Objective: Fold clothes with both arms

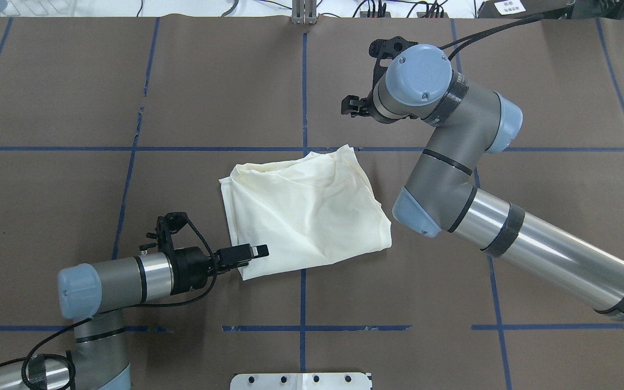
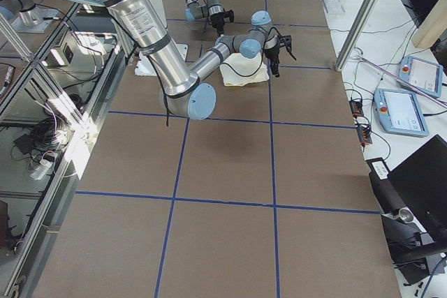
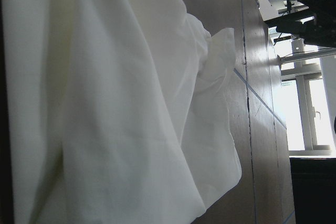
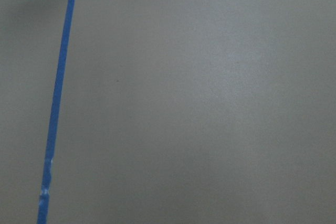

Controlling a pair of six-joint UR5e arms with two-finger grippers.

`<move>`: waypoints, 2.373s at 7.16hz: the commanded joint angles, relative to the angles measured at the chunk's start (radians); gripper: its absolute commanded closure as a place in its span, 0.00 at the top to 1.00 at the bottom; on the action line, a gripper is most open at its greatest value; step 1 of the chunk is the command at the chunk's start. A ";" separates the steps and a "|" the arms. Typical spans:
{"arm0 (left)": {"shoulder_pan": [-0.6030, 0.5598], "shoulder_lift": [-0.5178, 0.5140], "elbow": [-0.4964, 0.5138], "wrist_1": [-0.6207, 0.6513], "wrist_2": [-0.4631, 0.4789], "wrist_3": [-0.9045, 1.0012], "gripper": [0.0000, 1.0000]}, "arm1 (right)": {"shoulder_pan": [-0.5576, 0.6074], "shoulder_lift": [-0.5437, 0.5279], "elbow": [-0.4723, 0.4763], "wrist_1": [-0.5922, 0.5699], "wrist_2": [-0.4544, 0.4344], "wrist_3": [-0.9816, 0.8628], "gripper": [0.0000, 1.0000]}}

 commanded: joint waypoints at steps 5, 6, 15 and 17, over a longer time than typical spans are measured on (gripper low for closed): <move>-0.068 0.012 -0.213 0.238 -0.068 0.020 1.00 | -0.047 0.002 0.048 0.000 0.006 0.014 1.00; -0.143 0.013 -0.299 0.366 -0.182 0.058 1.00 | -0.078 0.005 0.049 0.002 -0.001 0.015 1.00; -0.363 0.078 -0.338 0.459 -0.456 0.252 1.00 | -0.167 0.005 -0.010 -0.002 -0.170 0.123 0.50; -0.360 0.078 -0.329 0.459 -0.453 0.250 1.00 | -0.164 0.005 -0.023 0.000 -0.186 0.120 0.57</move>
